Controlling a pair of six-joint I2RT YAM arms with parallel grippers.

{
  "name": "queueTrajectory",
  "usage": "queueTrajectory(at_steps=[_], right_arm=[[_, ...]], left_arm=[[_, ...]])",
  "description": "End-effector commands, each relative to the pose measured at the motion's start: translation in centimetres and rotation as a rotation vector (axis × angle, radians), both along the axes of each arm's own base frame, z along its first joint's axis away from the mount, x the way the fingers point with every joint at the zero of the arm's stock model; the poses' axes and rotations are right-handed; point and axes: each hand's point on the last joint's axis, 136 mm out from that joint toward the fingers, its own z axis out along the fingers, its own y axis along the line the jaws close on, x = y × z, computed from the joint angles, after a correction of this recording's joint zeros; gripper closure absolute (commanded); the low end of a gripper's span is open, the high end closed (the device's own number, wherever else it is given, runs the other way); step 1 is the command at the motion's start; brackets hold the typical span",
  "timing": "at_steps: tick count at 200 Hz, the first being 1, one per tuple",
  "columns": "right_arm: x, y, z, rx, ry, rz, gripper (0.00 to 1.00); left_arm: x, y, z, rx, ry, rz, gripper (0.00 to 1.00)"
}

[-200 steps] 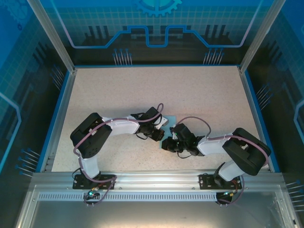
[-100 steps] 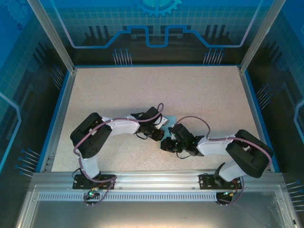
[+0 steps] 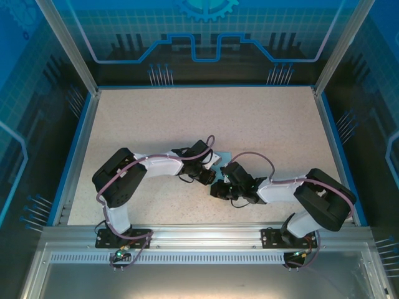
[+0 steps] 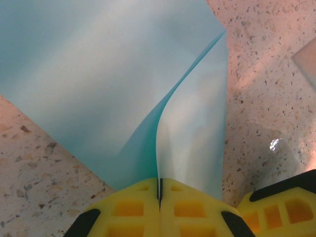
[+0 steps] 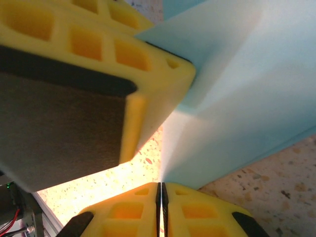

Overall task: Fold a paper plane with a square sheet of paper (pick it up from the middle)
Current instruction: Third fold the triangle at the center of the table.

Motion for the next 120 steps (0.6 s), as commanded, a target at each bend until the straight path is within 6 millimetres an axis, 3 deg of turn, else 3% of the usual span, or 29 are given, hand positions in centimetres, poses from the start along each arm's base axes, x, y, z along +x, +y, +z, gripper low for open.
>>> queueTrajectory(at_steps=[1, 40, 73, 120], right_arm=[[0.2, 0.9, 1.1, 0.005, -0.030, 0.015, 0.87], [-0.1, 1.7, -0.4, 0.017, 0.005, 0.027, 0.87], [-0.9, -0.3, -2.9, -0.103, 0.065, -0.006, 0.88], [0.1, 0.4, 0.9, -0.046, -0.023, 0.008, 0.87]], left_arm=[[0.0, -0.3, 0.7, -0.017, 0.010, -0.019, 0.98], [0.1, -0.4, 0.9, -0.022, 0.009, -0.017, 0.98], [0.1, -0.5, 1.0, -0.023, 0.010, -0.014, 0.98], [0.0, -0.4, 1.0, -0.018, 0.015, -0.015, 0.97]])
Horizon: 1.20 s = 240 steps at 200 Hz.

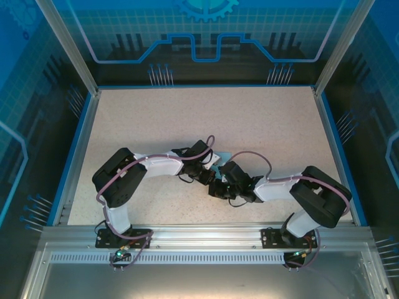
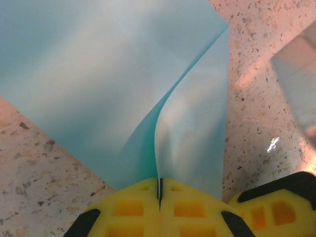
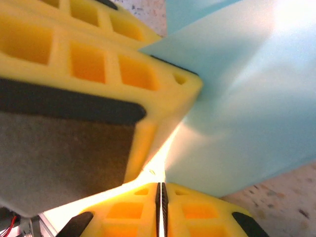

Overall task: Fold a paper plane with a square sheet of paper (pick it up from the middle)
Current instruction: Third fold the triangle at the center of the table.

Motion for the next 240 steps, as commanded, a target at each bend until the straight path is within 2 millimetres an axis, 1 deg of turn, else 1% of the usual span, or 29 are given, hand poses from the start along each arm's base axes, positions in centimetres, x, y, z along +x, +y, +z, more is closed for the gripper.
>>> queueTrajectory(at_steps=[1, 10, 25, 50, 69, 86, 107, 120, 140, 153, 172, 186, 194, 215, 240], right_arm=[[-0.1, 0.1, 1.4, -0.014, -0.038, 0.017, 0.86], [0.1, 0.4, 1.9, -0.001, -0.051, 0.020, 0.86], [0.4, 0.6, 1.7, -0.006, -0.053, 0.023, 0.86], [0.2, 0.9, -0.1, -0.011, -0.014, 0.028, 0.86], [-0.2, 0.5, -1.7, -0.038, 0.026, 0.017, 0.86], [-0.4, 0.2, -2.1, -0.045, 0.039, 0.011, 0.86], [-0.3, -0.1, -0.9, -0.042, 0.011, 0.008, 0.86], [0.0, -0.5, 0.3, -0.043, -0.026, 0.006, 0.84], [0.3, -2.0, 1.4, -0.069, -0.058, -0.023, 0.80], [0.4, -3.2, 1.9, -0.077, -0.067, -0.047, 0.78], [0.9, -5.1, 2.6, -0.078, -0.082, -0.087, 0.74], [1.1, -6.4, 3.1, -0.072, -0.087, -0.108, 0.71], [1.2, -7.1, 3.4, -0.067, -0.090, -0.117, 0.70], [1.5, -8.8, 4.2, -0.052, -0.100, -0.150, 0.67], [1.7, -10.5, 5.1, -0.015, -0.116, -0.186, 0.62]], left_arm=[[0.2, -0.5, 1.1, -0.024, 0.008, -0.014, 0.97], [0.2, -0.5, 1.1, -0.021, 0.009, -0.014, 0.97], [0.2, -0.5, 1.0, -0.019, 0.012, -0.013, 0.97], [0.2, -0.5, 1.1, -0.021, 0.013, -0.011, 0.97], [0.1, -0.5, 1.0, -0.017, 0.015, -0.011, 0.97], [0.2, -0.5, 1.0, -0.020, 0.015, -0.010, 0.97], [0.2, -0.5, 1.0, -0.019, 0.016, -0.007, 0.97], [0.2, -0.5, 1.1, -0.019, 0.015, -0.005, 0.96], [0.2, -0.5, 1.2, -0.021, 0.015, -0.001, 0.95], [0.3, -0.6, 1.8, -0.035, 0.007, 0.007, 0.90], [0.5, -0.8, 2.8, -0.049, -0.006, 0.016, 0.79], [0.7, -0.8, 3.3, -0.051, -0.005, 0.020, 0.75], [0.7, -0.9, 3.7, -0.056, -0.006, 0.026, 0.70], [0.9, -0.8, 4.8, -0.071, -0.025, 0.045, 0.61], [1.0, -0.7, 6.3, -0.086, -0.041, 0.061, 0.57]])
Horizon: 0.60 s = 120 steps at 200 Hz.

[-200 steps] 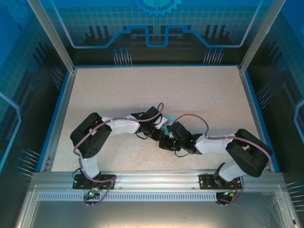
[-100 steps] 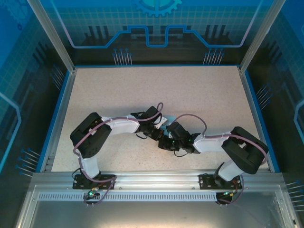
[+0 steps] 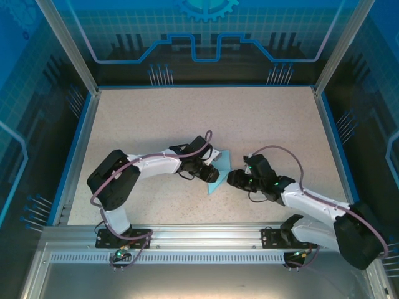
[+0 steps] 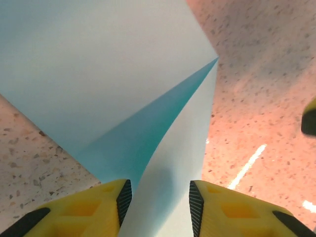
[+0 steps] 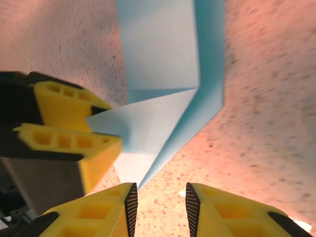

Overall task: Fold a paper plane with a square sheet of paper (pick it up from the middle)
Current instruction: Third fold the triangle at the center of the table.

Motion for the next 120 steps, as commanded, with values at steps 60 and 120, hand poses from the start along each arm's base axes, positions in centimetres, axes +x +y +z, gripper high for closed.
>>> queueTrajectory(at_steps=[60, 120], right_arm=[[-1.1, -3.3, 0.3, 0.024, 0.021, -0.004, 0.54], [0.6, -2.2, 0.4, 0.062, 0.033, 0.039, 0.53]], left_arm=[[1.0, 1.0, 6.4, -0.061, -0.093, 0.098, 0.47], [1.5, 0.9, 10.0, -0.218, -0.047, 0.199, 0.53]])
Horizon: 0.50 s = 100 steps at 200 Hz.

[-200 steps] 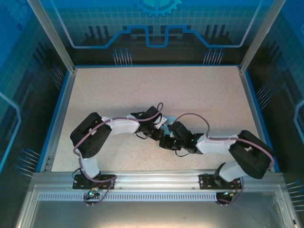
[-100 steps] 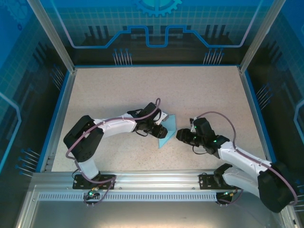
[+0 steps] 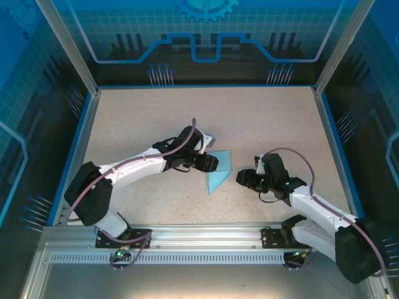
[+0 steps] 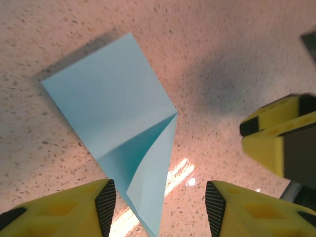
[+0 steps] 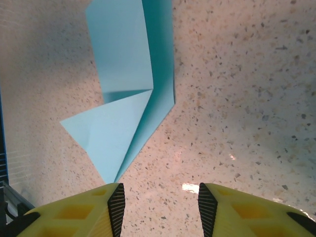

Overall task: Fold a paper plane with a square sheet of paper (pick it up from the middle)
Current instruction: Third fold the triangle at the center of the table, then fourth fold the wing at the center of the table.

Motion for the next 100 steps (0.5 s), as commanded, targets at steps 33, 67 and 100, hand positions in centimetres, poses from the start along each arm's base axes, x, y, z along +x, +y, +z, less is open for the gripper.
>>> queueTrajectory(at_steps=[33, 67, 100], right_arm=[[1.7, 1.7, 1.1, 0.064, -0.009, 0.071, 0.53], [2.3, 2.4, 1.1, 0.096, -0.005, 0.080, 0.54], [2.8, 3.1, 1.1, 0.109, 0.003, 0.104, 0.52]], left_arm=[[-1.6, -2.5, 1.3, -0.181, 0.160, -0.033, 0.78], [-2.0, -2.2, -2.2, -0.134, 0.257, 0.006, 0.84], [-1.9, -2.2, -5.0, -0.097, 0.309, 0.027, 0.88]])
